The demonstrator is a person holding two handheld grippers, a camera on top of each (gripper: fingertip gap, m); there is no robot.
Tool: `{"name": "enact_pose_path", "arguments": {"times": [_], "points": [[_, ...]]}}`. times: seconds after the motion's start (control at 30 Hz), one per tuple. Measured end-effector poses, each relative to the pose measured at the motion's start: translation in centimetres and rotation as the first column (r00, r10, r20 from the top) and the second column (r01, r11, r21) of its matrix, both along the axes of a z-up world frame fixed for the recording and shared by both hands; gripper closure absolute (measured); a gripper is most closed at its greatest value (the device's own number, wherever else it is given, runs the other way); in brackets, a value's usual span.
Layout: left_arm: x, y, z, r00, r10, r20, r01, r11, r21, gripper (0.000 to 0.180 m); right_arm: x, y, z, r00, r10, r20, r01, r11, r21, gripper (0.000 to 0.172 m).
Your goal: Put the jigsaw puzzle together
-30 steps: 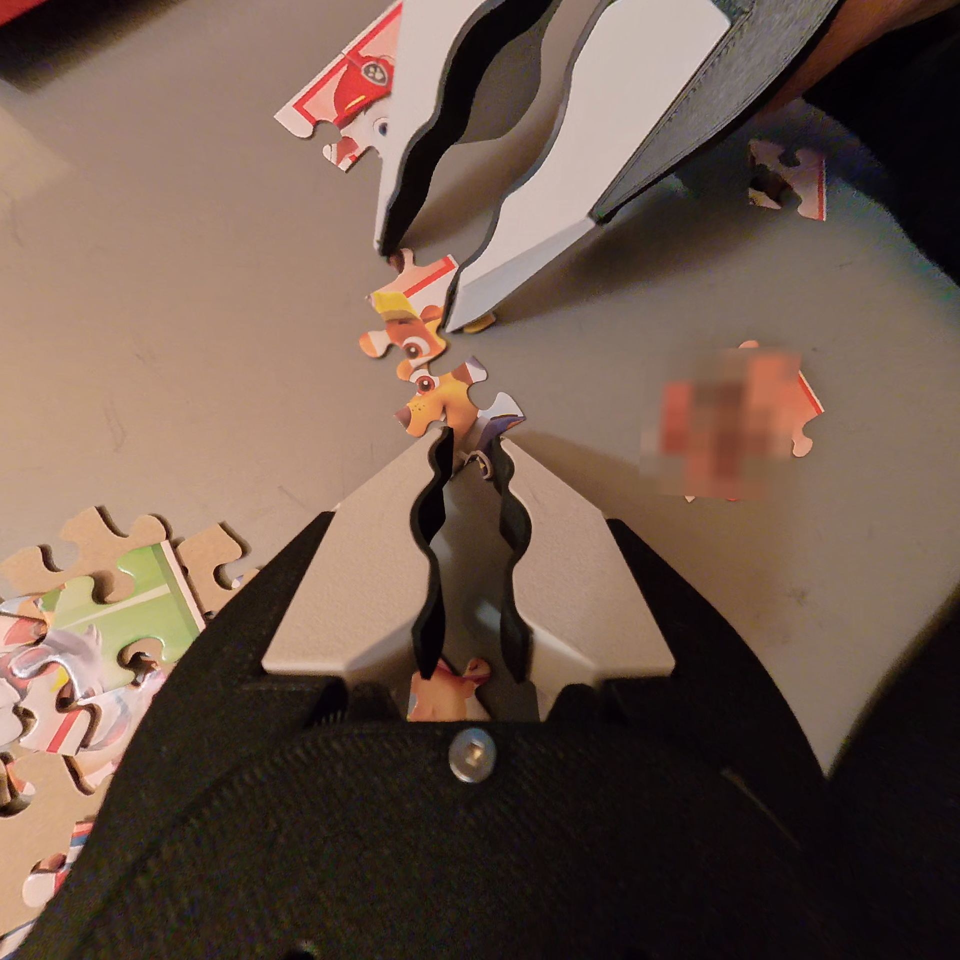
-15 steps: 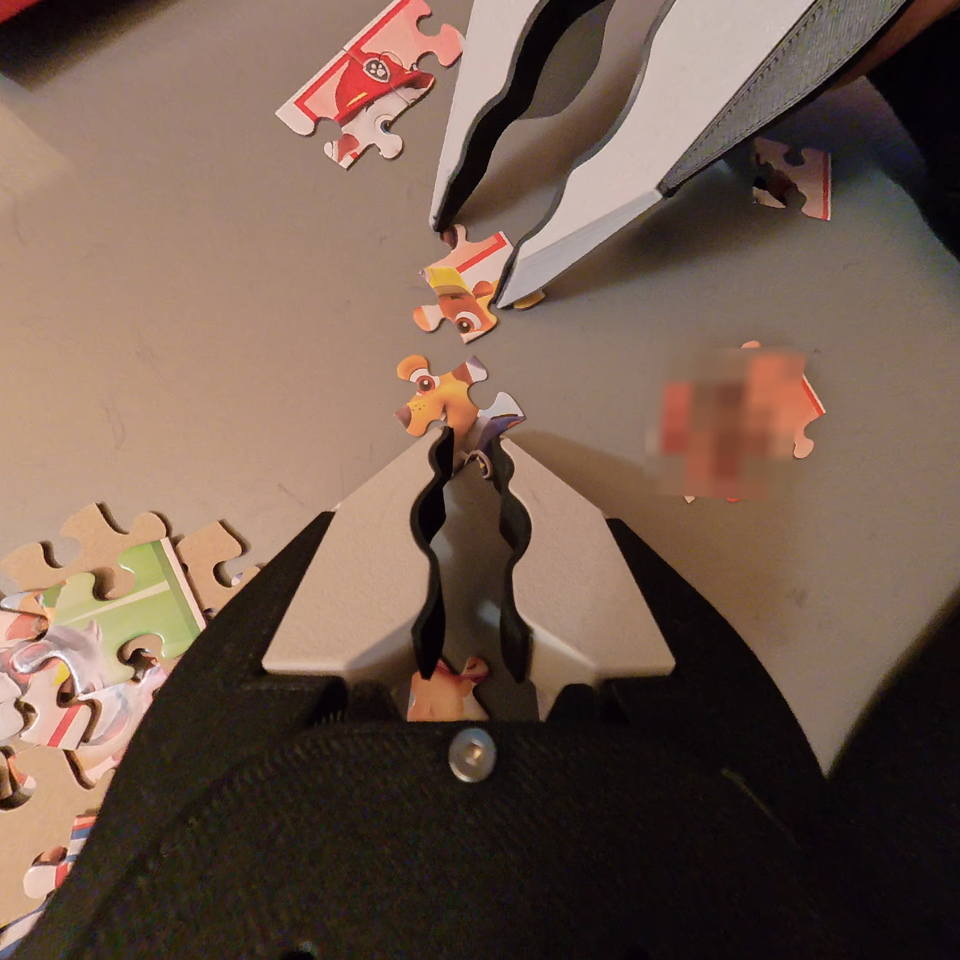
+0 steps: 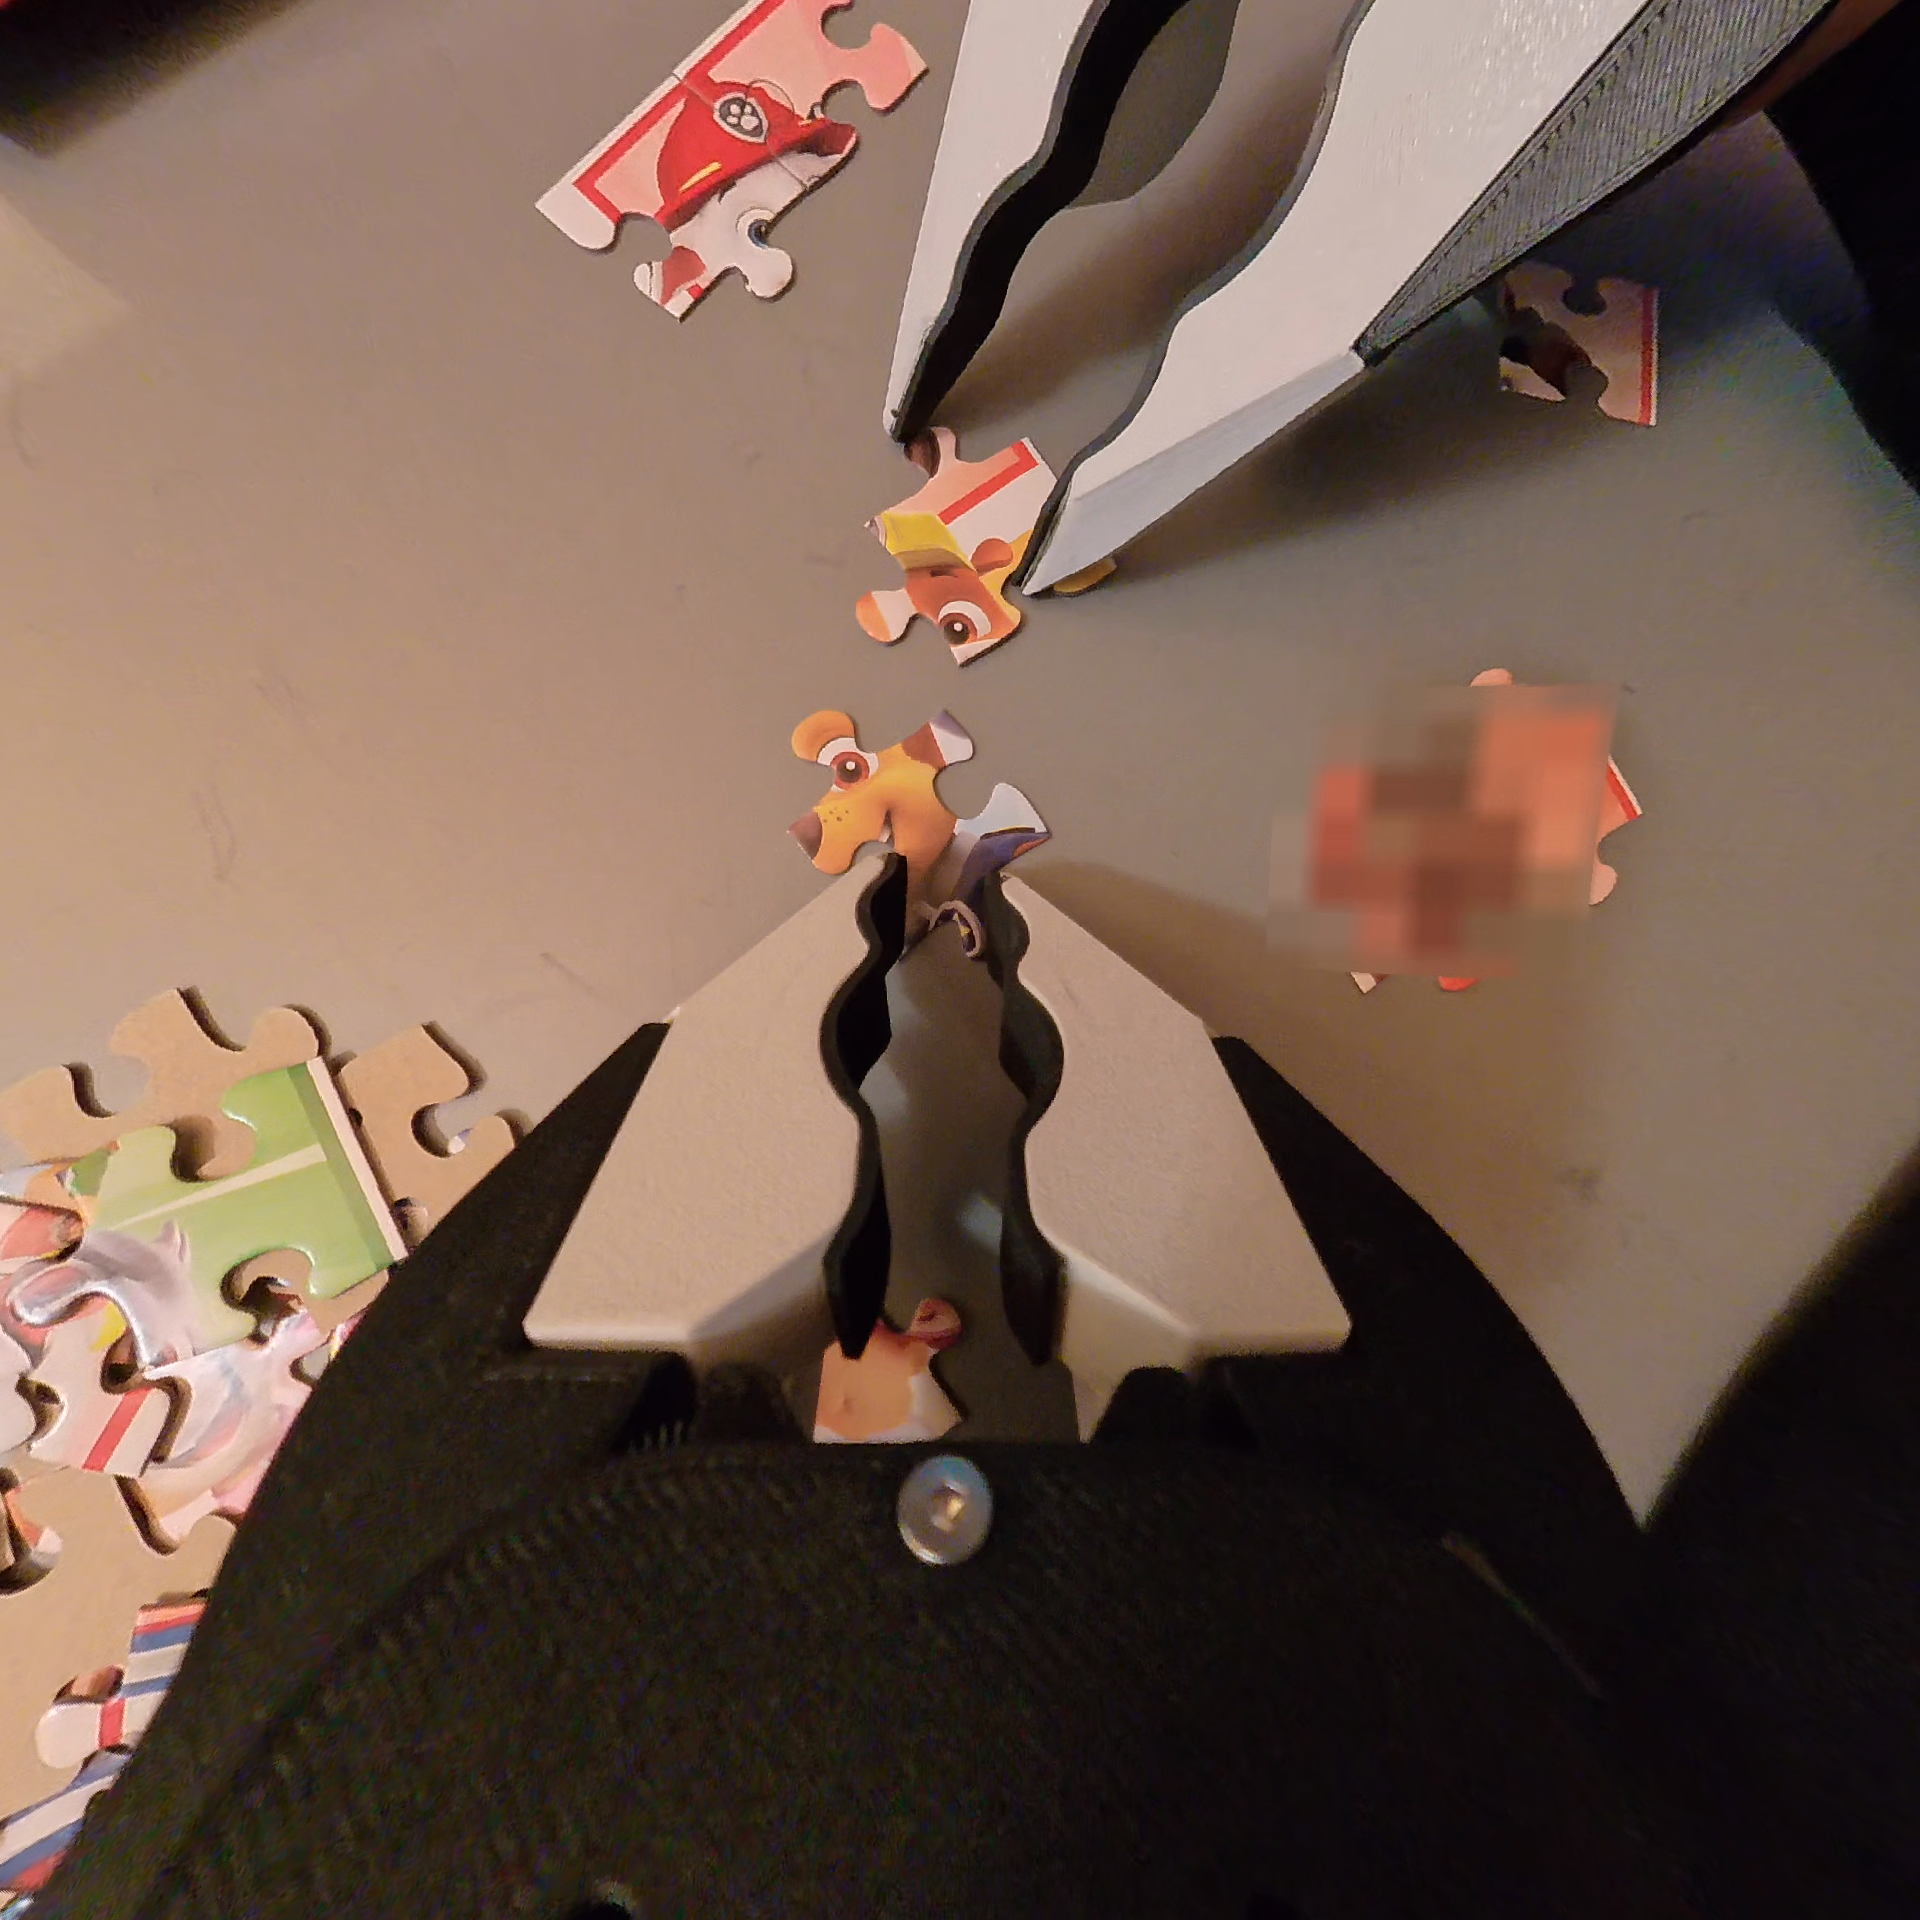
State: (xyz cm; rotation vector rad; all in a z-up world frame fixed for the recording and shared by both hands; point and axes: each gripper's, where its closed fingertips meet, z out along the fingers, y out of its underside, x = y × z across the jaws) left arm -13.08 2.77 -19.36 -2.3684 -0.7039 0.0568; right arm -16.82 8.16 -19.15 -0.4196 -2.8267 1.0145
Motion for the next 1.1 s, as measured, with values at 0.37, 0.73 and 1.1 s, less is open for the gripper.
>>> {"name": "enact_pose_path", "arguments": {"times": [0.37,0.73,1.1], "points": [[0.2,0.0,0.0,1.000,-0.006,0.004,0.006,1.000,0.000,0.168,0.0,0.1,0.0,1.000,0.006,-0.017,-0.006,1.000,0.006,0.138],[-0.5,-2.0,2.2,0.996,0.044,0.079,-0.054,0.991,0.125,0.164,-0.9,0.1,2.1,0.995,-0.048,-0.085,0.042,0.996,-0.079,0.132],[-9.7,-19.8,9.2,0.819,0.570,-0.065,-0.526,0.792,0.310,0.161,-3.8,1.1,5.9,0.921,-0.325,-0.214,0.255,0.920,-0.298,0.132]]}}
